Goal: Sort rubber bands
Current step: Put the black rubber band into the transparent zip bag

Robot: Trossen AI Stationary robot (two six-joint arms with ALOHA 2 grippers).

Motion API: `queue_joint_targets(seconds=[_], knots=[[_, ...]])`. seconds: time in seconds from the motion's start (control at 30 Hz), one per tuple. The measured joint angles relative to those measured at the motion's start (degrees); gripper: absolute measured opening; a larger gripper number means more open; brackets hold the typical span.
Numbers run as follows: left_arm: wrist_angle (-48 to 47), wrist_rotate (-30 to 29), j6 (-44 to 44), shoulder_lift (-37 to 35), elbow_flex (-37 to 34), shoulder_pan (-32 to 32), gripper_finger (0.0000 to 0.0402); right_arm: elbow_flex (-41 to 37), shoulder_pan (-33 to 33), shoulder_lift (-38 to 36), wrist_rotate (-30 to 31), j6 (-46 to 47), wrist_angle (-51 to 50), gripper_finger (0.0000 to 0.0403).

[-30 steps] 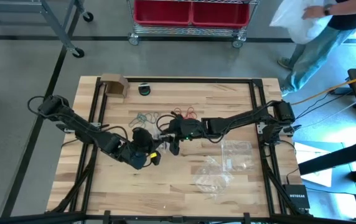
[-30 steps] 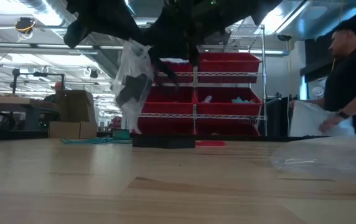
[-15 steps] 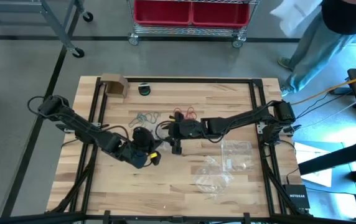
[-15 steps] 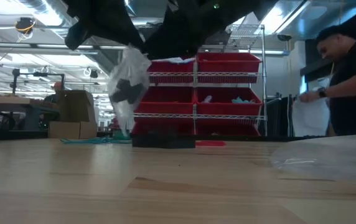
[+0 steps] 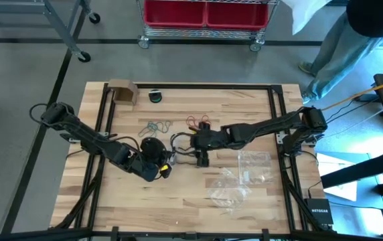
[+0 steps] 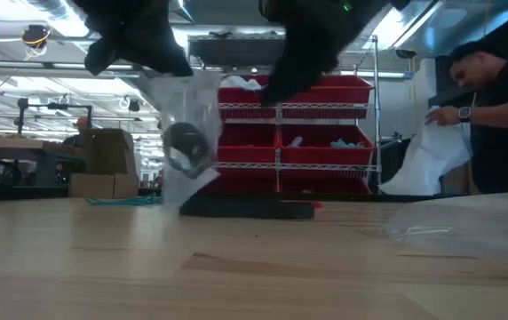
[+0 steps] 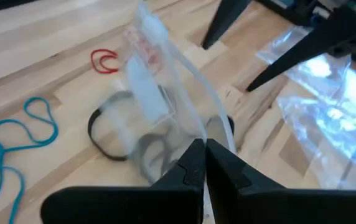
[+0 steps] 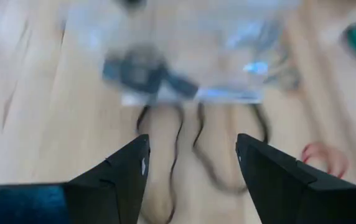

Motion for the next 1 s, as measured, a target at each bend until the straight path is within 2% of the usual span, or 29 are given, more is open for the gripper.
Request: queue_joint_targets(seconds=[0.07, 0.17, 0.37, 0.53, 0.67, 0.9, 1.0], knots=[[-0.53, 0.32, 0.01, 0.0, 0.0, -0.31, 0.0, -1.82, 0.42, 0.46, -1.31, 0.3, -1.32, 0.0234], [-1.08, 0.58, 0.04, 0.0, 0.0, -0.63, 0.0, -6.2, 1.19, 2.29, -2.51, 0.71, 2.59, 0.0234], [-0.99, 1.48, 0.49, 0.0, 0.0, -0.9, 0.0, -13.03, 0.92, 6.76, -3.36, 2.11, 19.04, 0.0234], [-0.89, 2.28, 1.3, 0.0, 0.0, -0.91, 0.0, -12.38, 0.96, 11.89, -3.95, 2.09, 26.53, 0.0234], [-0.95, 2.28, 1.29, 0.0, 0.0, -0.89, 0.0, -11.75, 0.54, 15.89, -2.28, 3.15, 28.53, 0.0234], [-0.9, 2.27, 1.3, 0.0, 0.0, -0.89, 0.0, -10.78, -0.07, 18.9, -1.04, 5.98, 30.43, 0.0233], [-0.92, 2.26, 1.31, 0.0, 0.0, -0.89, 0.0, -10.79, -0.08, 18.78, -0.83, 6.19, 30.61, 0.022]])
